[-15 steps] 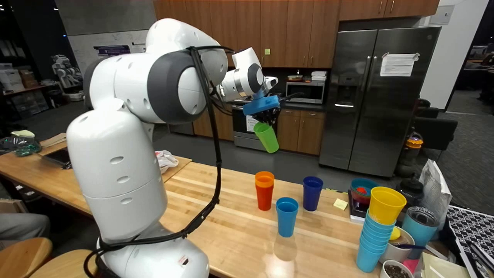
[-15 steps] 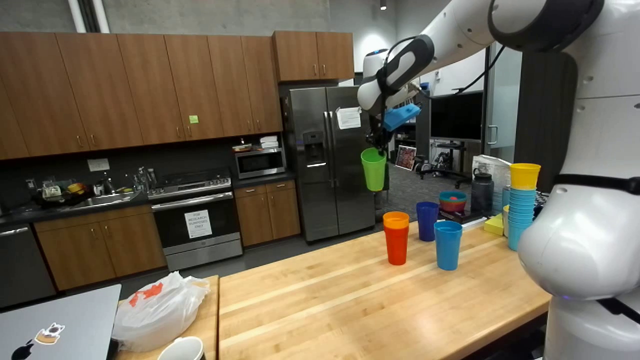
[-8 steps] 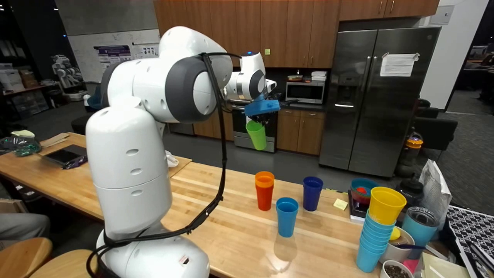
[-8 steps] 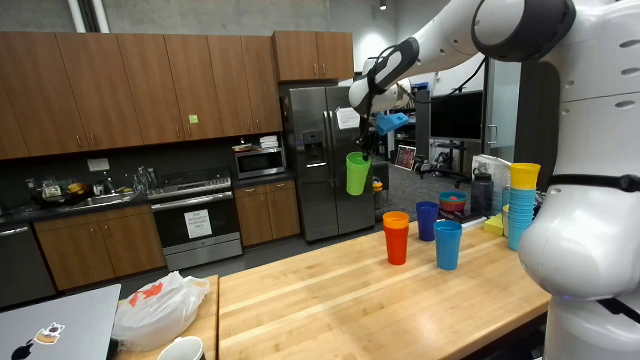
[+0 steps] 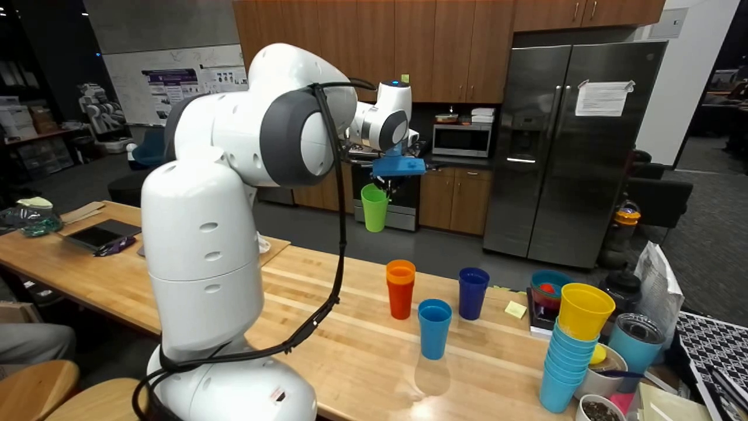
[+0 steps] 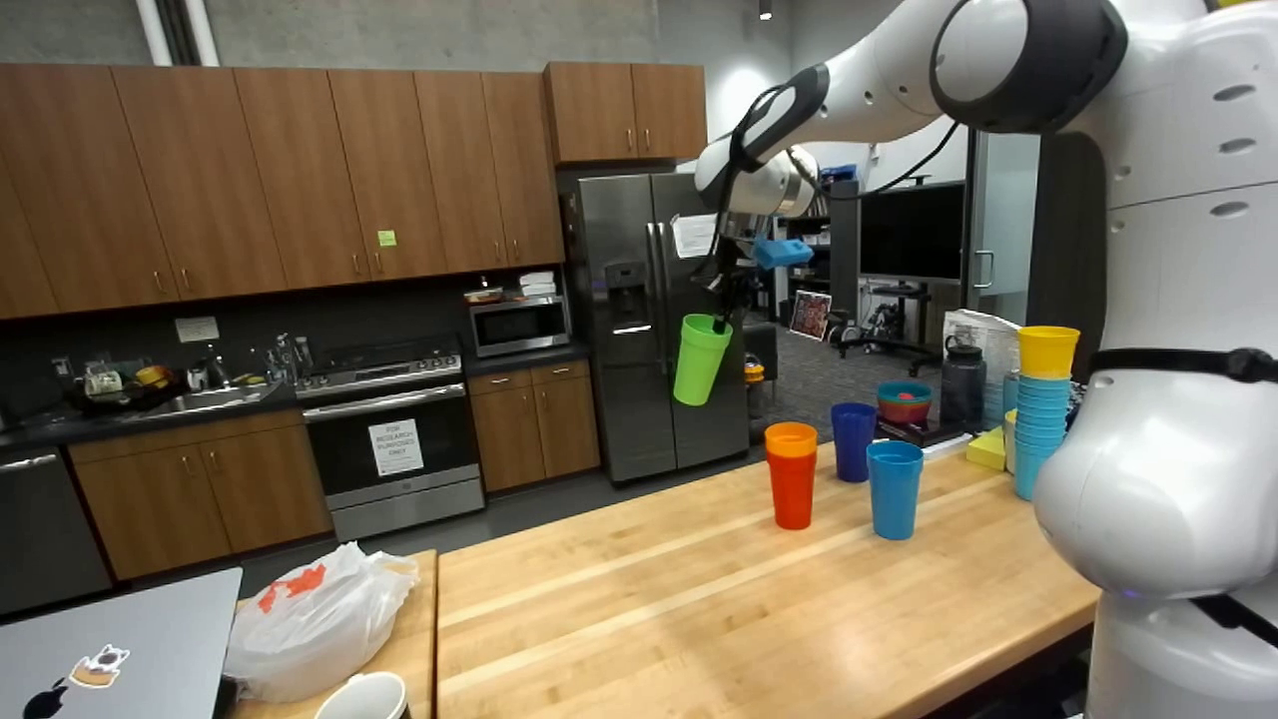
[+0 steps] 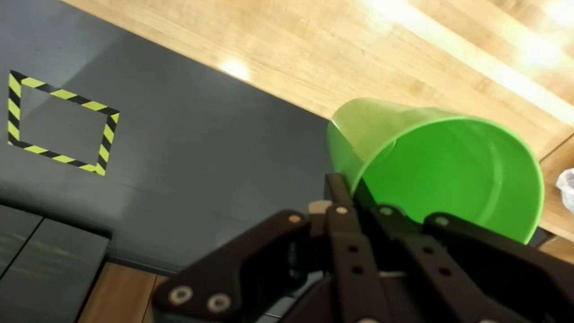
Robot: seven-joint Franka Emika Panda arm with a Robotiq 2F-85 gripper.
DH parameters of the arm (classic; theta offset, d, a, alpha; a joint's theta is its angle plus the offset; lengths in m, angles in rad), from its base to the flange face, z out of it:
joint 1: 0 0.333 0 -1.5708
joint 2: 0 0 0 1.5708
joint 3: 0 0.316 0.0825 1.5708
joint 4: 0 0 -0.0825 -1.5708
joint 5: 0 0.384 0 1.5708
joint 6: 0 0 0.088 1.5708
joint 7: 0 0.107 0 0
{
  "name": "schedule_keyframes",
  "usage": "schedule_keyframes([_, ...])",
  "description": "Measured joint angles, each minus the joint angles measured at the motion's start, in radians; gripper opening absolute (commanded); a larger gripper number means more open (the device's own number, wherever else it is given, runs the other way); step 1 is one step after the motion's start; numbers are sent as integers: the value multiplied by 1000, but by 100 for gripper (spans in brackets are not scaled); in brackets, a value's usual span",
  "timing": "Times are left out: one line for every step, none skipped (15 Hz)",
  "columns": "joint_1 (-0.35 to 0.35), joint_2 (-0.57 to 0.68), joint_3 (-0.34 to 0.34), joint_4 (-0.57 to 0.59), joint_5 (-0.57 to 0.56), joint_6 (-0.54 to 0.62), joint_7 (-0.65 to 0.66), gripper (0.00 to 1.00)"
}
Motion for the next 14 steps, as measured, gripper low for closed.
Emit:
schedule_keyframes([-4,2,-1,8,1,-33,-5,1])
schedule_keyframes([-8,4,-2,17,1,-63,-11,1])
schedule_keyframes([-12,7,-2,26,0,-92,-15,1])
schedule_keyframes([-16,10,-4,35,0,-119,-16,1])
schedule_keyframes([-19,13,-5,45,-2,-144,-17,1])
schedule_keyframes([-22,18,-6,54,-6,-167,-17,1])
schedule_keyframes([-24,23,-8,64,-10,-188,-17,1])
schedule_keyframes([-25,29,-9,73,-16,-207,-17,1])
schedule_keyframes([-26,36,-10,80,-24,-224,-16,1])
schedule_keyframes([-26,44,-11,88,-35,-240,-16,1])
schedule_keyframes([-26,54,-11,97,-47,-254,-16,1])
schedule_keyframes([-26,65,-11,104,-59,-265,-15,1])
schedule_keyframes([-24,76,-10,113,-72,-275,-15,1])
schedule_keyframes([-21,87,-9,123,-84,-283,-14,1])
